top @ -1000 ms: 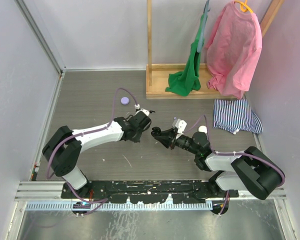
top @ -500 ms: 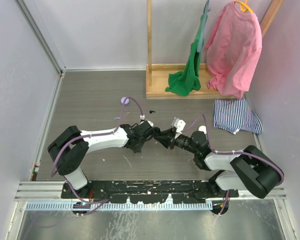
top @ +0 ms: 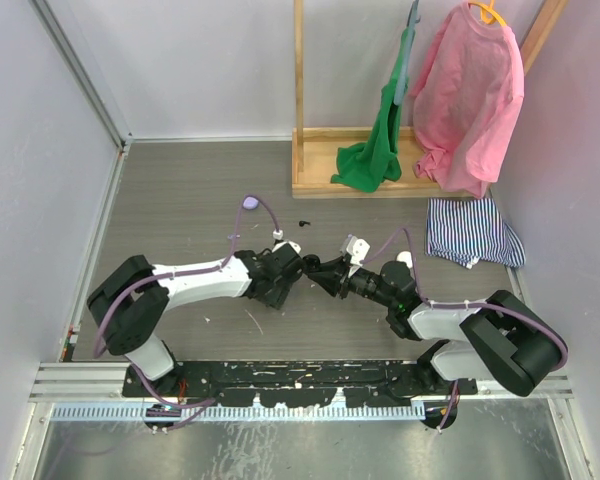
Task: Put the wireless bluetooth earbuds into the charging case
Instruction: Place the earbud at the center of the board, then pick up the earbud from the center of the board.
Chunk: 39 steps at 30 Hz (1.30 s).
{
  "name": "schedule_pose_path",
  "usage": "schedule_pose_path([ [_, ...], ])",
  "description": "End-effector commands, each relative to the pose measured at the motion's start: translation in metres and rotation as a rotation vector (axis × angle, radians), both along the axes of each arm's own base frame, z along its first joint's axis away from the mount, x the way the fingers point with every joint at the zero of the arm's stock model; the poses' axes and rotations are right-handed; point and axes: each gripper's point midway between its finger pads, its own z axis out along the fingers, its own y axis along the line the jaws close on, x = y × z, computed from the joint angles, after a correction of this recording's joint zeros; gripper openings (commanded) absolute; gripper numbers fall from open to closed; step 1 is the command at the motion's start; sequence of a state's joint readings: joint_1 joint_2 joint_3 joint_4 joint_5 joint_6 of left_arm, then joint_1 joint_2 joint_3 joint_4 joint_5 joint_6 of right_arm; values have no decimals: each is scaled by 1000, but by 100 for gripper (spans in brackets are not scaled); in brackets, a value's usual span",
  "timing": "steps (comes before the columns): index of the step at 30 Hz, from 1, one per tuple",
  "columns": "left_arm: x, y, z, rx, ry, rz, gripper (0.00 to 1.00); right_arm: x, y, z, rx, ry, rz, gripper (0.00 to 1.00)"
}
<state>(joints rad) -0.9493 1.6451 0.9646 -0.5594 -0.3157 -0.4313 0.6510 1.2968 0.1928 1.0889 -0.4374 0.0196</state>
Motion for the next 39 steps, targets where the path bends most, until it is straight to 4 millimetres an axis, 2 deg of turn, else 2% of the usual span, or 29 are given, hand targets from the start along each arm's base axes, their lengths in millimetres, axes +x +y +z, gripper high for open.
schedule_pose_path([
  [1, -1, 3, 24, -60, -44, 99, 59, 8, 6, 26, 46, -80, -4, 6],
  [6, 0, 5, 38, -125, -68, 213, 63, 9, 5, 27, 43, -81, -13, 6],
  [11, 4, -2, 41, -203, -63, 282, 64, 8, 5, 26, 41, -77, -14, 6],
  [14, 6, -7, 36, -244, -23, 313, 62, 10, 4, 26, 39, -77, -21, 6],
  [21, 9, -3, 22, -247, 36, 360, 48, 12, 5, 23, 28, -61, -22, 6],
  [26, 9, -6, 11, -253, 82, 366, 42, 13, 7, 21, 21, -51, -20, 6],
  [39, 12, -5, -10, -191, 119, 360, 37, 14, 10, 15, 3, -29, -13, 6],
])
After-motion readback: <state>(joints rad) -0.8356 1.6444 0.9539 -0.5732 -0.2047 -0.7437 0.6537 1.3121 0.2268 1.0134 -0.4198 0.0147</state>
